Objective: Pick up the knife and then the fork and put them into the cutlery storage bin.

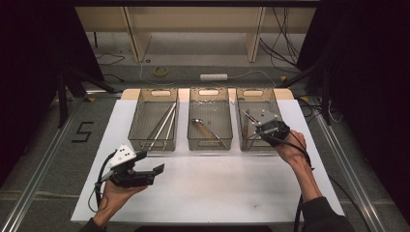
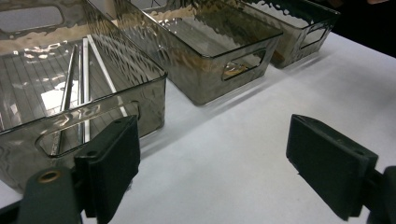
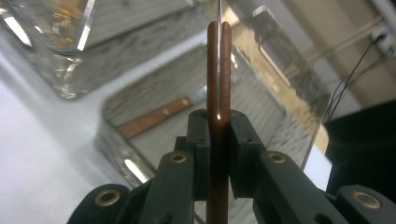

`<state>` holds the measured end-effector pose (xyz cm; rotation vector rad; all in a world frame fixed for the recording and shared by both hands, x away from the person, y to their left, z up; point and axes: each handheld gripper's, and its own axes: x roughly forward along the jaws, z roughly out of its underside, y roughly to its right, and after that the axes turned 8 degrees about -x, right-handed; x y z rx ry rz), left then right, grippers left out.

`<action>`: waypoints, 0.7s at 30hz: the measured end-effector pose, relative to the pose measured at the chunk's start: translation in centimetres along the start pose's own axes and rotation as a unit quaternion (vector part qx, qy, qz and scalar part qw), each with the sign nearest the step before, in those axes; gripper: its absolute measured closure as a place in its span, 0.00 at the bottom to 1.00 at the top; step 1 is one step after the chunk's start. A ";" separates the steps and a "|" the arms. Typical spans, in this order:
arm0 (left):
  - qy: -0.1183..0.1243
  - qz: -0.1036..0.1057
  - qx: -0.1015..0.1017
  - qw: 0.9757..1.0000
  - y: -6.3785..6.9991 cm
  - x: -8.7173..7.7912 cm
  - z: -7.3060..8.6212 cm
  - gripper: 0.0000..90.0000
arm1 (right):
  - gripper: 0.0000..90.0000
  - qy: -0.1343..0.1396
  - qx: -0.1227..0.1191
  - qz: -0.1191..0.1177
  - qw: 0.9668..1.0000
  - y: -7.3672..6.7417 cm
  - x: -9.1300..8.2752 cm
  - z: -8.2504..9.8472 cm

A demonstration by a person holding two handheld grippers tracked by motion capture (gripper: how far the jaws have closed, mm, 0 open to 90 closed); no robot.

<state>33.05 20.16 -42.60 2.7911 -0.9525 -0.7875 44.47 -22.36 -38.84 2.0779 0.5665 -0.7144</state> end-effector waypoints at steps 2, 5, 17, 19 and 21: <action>0.005 -0.001 -0.004 1.000 0.0 0.0 0.0 0.19 | 0.91 -0.012 0.024 -0.003 1.000 0.6 0.5 -0.1; 0.005 -0.002 -0.002 1.000 0.0 -0.1 0.0 0.19 | 0.91 -0.023 0.055 -0.014 0.998 1.6 1.2 0.0; 0.002 -0.002 -0.001 1.000 0.1 -0.1 0.1 0.18 | 0.90 -0.087 0.140 -0.040 0.986 3.0 4.1 0.2; 0.001 -0.002 0.000 1.000 0.1 -0.1 0.1 0.18 | 0.90 -0.094 0.147 -0.041 0.984 3.0 4.4 0.2; 0.000 -0.002 0.000 1.000 0.1 0.0 0.1 0.18 | 0.90 -0.097 0.150 -0.044 0.983 3.0 4.6 0.2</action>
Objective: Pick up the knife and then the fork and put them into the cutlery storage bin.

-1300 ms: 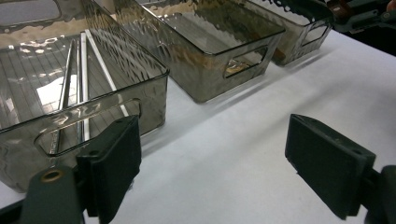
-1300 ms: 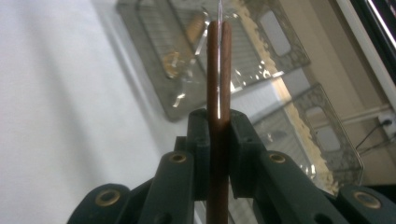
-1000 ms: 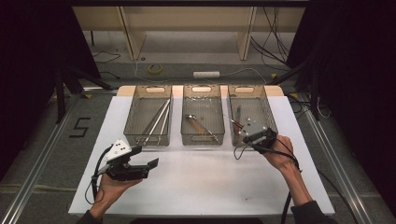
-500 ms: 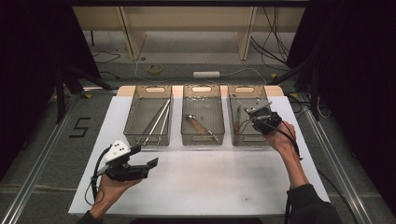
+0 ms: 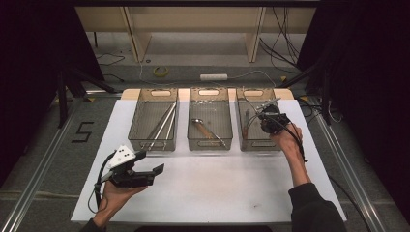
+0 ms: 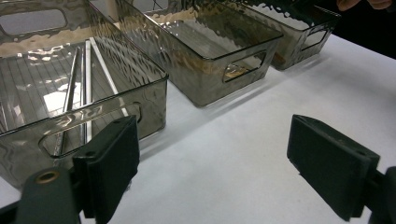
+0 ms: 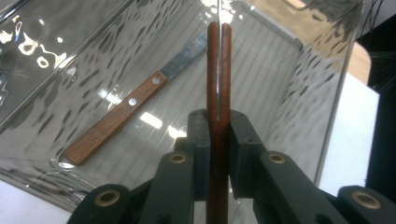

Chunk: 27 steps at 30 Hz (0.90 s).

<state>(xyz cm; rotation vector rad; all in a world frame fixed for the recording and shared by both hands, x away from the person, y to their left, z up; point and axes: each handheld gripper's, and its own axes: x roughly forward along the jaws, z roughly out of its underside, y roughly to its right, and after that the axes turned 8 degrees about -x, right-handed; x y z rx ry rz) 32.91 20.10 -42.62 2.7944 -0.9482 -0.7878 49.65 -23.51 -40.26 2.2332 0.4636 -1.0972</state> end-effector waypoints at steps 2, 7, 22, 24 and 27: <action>0.000 0.000 0.001 1.000 0.0 0.0 0.0 0.18 | 0.90 -0.006 0.003 -0.001 1.000 0.0 0.2 -0.1; 0.001 0.000 0.000 1.000 0.0 0.0 0.0 0.18 | 0.90 -0.016 0.014 -0.004 1.000 0.1 0.7 -0.1; 0.002 -0.002 0.000 1.000 0.0 0.0 0.0 0.18 | 0.90 -0.039 0.024 -0.016 0.999 -0.1 1.7 -0.3; 0.002 -0.002 0.000 1.000 0.0 0.0 0.0 0.18 | 0.90 -0.043 0.024 -0.016 0.999 -0.1 1.8 -0.3; 0.001 -0.002 0.000 1.000 0.0 0.0 0.0 0.18 | 0.90 -0.045 0.021 -0.013 0.999 -0.3 1.9 -0.4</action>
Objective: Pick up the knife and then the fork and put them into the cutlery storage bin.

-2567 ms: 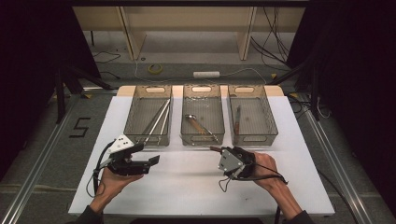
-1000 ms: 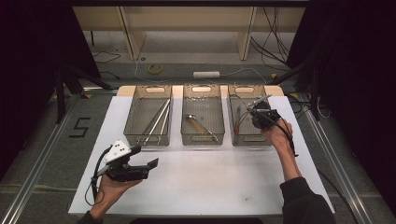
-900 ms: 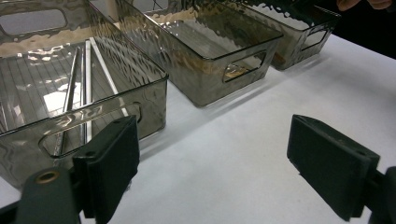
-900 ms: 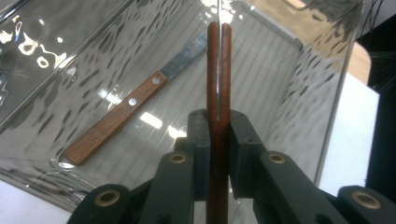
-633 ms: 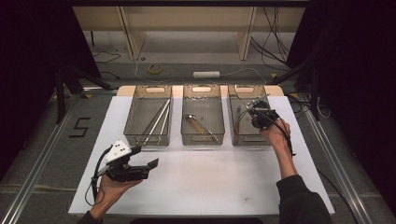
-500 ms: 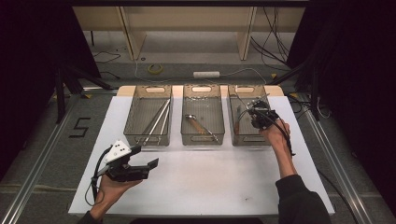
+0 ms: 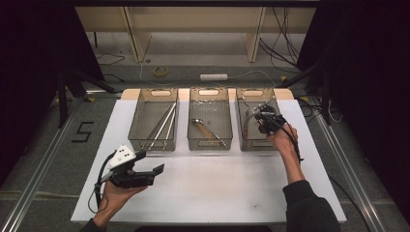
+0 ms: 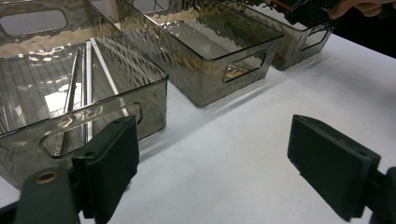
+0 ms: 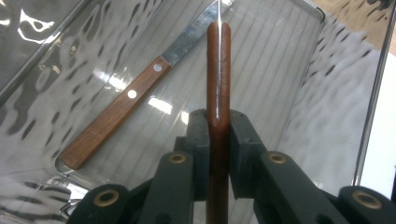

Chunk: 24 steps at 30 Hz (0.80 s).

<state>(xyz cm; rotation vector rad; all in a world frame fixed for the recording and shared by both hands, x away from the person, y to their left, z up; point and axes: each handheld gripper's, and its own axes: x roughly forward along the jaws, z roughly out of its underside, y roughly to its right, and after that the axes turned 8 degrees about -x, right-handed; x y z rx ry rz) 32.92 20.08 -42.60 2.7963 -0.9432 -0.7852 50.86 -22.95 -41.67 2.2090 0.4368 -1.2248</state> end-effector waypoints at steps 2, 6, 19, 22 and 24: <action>0.000 0.000 0.000 1.000 0.0 0.0 0.0 0.18 | 0.89 -0.003 0.001 -0.009 1.000 -0.1 0.1 0.0; -0.001 -0.002 0.000 1.000 -0.1 0.0 0.0 0.18 | 0.78 0.026 0.005 -0.026 0.999 -0.2 -0.3 -0.1; 0.001 -0.002 0.000 1.000 -0.1 0.0 0.0 0.18 | 0.60 0.110 0.002 -0.059 0.992 -1.3 -3.6 1.0; 0.001 -0.002 0.001 1.000 -0.1 -0.1 0.0 0.18 | 0.55 0.131 0.008 -0.073 0.989 -1.8 -4.2 1.4; 0.001 -0.001 0.000 1.000 -0.1 0.0 0.0 0.18 | 0.52 0.141 0.012 -0.078 0.987 -2.2 -4.5 1.7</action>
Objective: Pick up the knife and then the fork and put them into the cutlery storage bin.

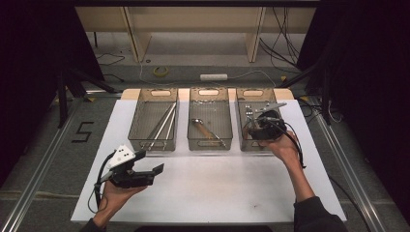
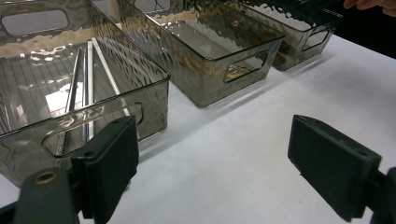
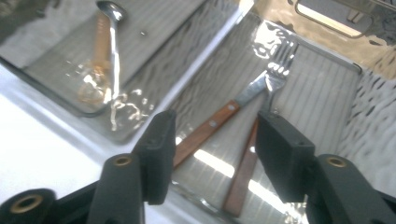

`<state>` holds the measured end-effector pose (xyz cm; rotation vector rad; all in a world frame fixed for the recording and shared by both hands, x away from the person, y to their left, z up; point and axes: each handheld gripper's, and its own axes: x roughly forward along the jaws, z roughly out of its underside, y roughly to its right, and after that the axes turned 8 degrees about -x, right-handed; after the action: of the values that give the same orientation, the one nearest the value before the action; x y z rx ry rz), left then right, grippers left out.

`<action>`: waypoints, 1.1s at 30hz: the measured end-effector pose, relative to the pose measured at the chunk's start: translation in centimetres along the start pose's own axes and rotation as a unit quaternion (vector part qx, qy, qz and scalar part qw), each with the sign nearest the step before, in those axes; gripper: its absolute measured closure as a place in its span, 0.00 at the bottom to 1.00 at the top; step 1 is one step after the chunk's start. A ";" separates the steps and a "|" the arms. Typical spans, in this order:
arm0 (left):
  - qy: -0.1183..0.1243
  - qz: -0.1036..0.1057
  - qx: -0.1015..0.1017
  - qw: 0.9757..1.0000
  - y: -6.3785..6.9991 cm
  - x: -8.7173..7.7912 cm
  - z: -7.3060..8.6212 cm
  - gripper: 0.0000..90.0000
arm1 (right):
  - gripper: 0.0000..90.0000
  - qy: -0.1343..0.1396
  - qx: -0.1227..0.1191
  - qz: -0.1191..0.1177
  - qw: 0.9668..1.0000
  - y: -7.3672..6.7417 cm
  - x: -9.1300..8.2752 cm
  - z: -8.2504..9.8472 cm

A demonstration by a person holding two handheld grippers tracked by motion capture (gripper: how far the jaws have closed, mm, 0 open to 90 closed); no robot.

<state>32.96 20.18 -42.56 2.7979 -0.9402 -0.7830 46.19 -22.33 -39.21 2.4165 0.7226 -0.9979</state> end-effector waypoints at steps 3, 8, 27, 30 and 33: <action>0.000 0.000 0.001 1.000 0.0 0.0 0.0 0.18 | 0.48 0.012 0.005 -0.011 1.000 -0.5 -0.4 0.3; 0.000 0.001 -0.001 1.000 0.0 0.0 0.0 0.18 | 0.44 0.050 0.024 -0.039 0.998 -1.4 -1.1 1.1; -0.004 0.006 -0.001 1.000 0.2 0.1 0.0 0.18 | 0.35 0.146 0.023 -0.118 0.982 -5.1 -3.2 4.2; -0.004 0.008 -0.002 1.000 0.1 0.0 0.0 0.18 | 0.35 0.157 0.022 -0.126 0.979 -5.6 -3.6 4.6; -0.003 0.011 -0.006 1.000 0.1 0.0 0.1 0.18 | 0.34 0.164 0.020 -0.133 0.977 -6.1 -4.0 5.0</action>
<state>32.88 20.13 -42.58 2.7714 -0.9633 -0.7913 37.49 -21.62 -40.70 2.5993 1.1768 -0.7146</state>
